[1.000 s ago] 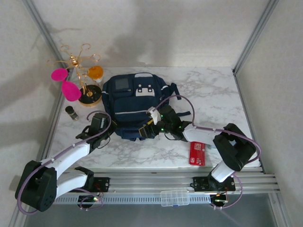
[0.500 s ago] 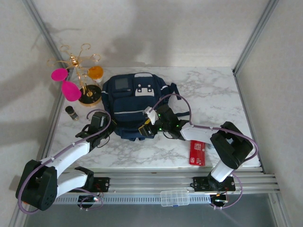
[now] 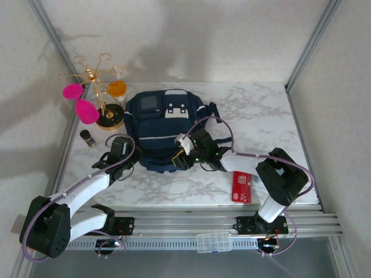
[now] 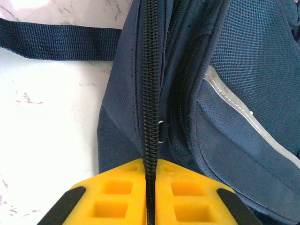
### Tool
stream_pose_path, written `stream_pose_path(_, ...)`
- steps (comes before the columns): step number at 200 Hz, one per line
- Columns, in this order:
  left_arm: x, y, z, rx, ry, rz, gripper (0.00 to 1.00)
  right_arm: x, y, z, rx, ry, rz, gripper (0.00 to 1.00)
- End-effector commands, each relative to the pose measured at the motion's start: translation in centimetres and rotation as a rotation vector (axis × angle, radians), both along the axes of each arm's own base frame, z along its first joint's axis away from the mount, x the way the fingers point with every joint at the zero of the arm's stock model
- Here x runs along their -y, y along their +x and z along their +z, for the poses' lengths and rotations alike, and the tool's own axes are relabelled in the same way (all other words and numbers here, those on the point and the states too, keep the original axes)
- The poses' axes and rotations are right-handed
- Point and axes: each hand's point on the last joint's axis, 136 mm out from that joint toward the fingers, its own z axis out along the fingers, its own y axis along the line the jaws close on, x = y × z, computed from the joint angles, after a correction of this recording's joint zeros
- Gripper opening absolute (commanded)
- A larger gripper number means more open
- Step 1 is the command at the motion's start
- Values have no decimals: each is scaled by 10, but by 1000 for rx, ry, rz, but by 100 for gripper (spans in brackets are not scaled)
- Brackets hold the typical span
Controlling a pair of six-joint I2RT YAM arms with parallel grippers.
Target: Pack books, pencil case, and school supplies into a backpack
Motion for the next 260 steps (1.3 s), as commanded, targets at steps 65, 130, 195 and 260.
stream_pose_path(65,3,10,11,46,-31,0,11,-1,-1,-29,-43,-91,-32,33)
stream_pose_path(130,-1,11,10,45,-26,25,12,13,7,-17,-32,-124,-129,13)
stream_pose_path(195,-14,7,20,68,-33,79,12,41,21,-2,-7,-225,-280,0)
stream_pose_path(260,-13,8,17,72,-52,67,13,41,20,33,-38,-207,-361,0)
